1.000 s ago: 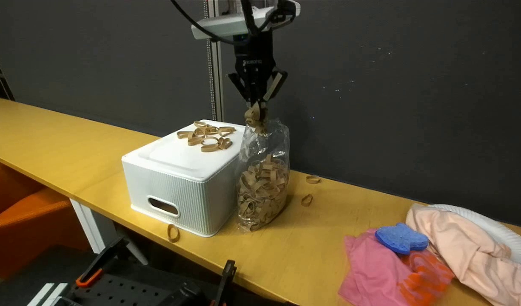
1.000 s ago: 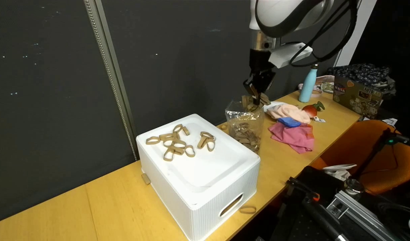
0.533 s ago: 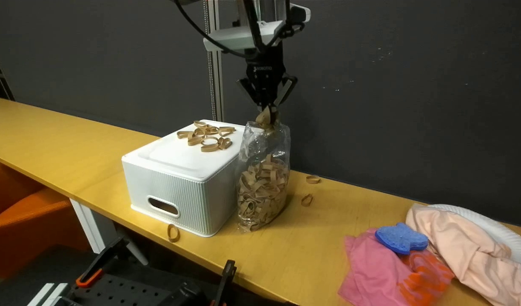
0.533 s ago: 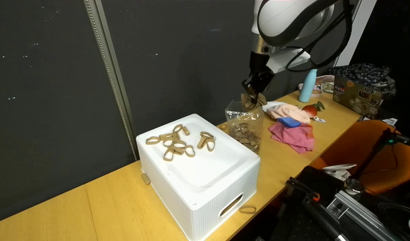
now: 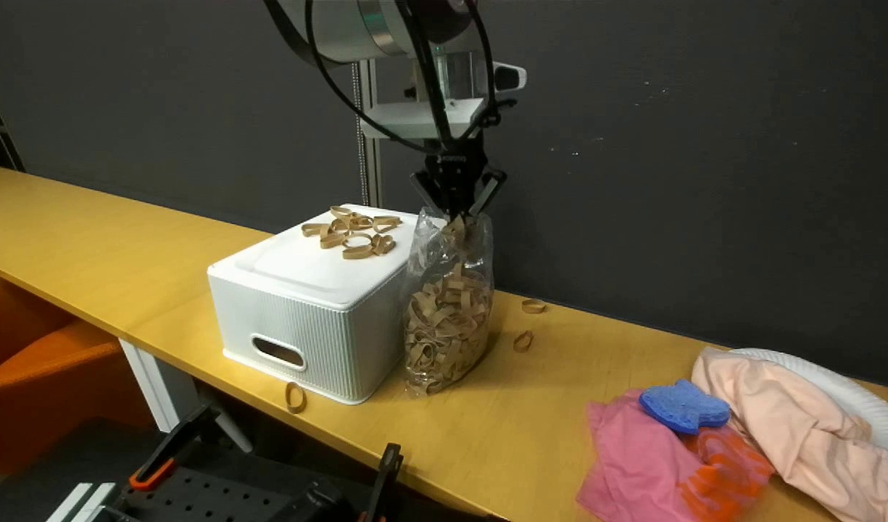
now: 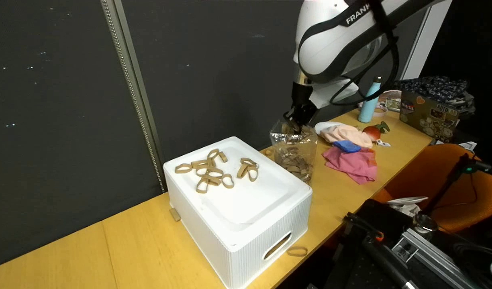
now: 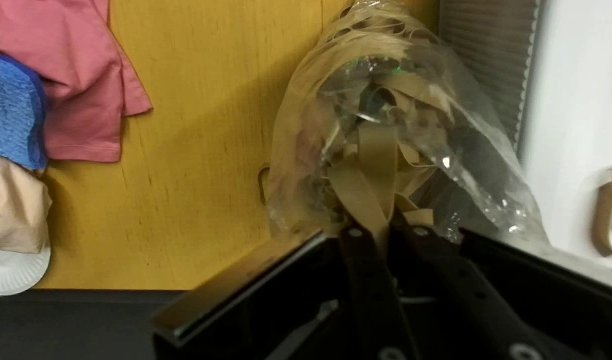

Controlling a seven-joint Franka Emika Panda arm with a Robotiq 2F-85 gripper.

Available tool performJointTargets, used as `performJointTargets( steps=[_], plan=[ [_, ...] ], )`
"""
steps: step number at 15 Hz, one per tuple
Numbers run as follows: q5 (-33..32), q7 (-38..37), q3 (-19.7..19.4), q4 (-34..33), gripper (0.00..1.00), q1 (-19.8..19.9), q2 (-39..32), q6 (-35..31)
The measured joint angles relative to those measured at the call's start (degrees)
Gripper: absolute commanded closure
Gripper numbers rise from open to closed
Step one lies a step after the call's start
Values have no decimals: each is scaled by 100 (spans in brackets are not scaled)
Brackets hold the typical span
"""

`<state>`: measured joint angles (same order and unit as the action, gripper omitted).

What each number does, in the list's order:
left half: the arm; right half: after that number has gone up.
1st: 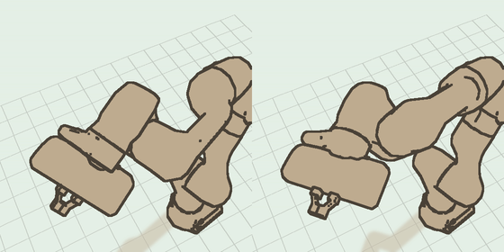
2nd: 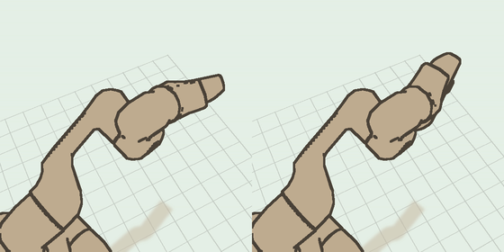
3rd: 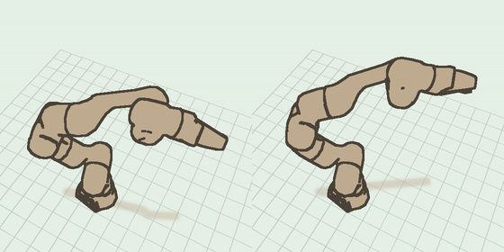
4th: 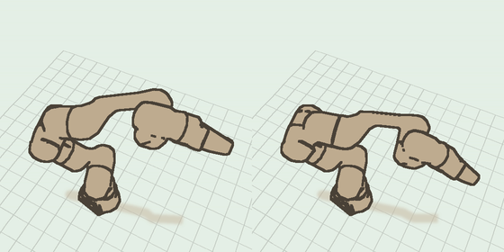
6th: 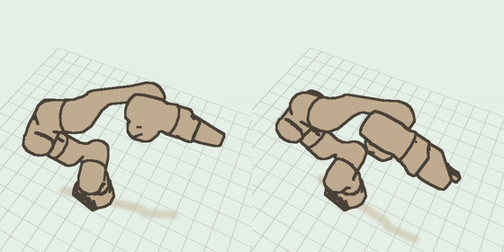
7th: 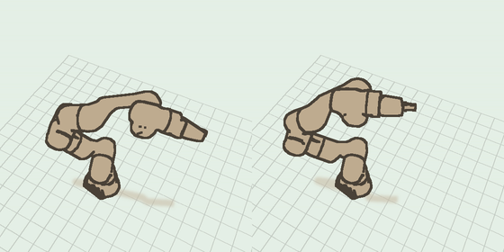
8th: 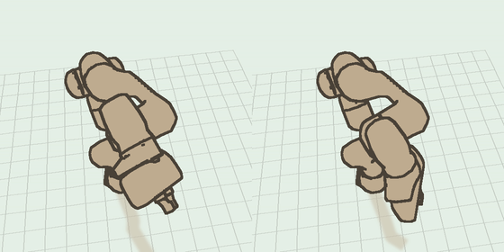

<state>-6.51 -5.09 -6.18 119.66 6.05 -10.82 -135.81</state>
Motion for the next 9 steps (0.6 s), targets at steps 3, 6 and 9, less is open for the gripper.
performJointTargets(
  steps=[3, 6, 9],
  plan=[
    [3, -2, 1, 1, 56, -17, -131, -135],
    [7, -12, 2, 1, 35, -29, -117, -141],
    [8, -33, 2, 5, 14, -29, -86, -141]
  ],
)
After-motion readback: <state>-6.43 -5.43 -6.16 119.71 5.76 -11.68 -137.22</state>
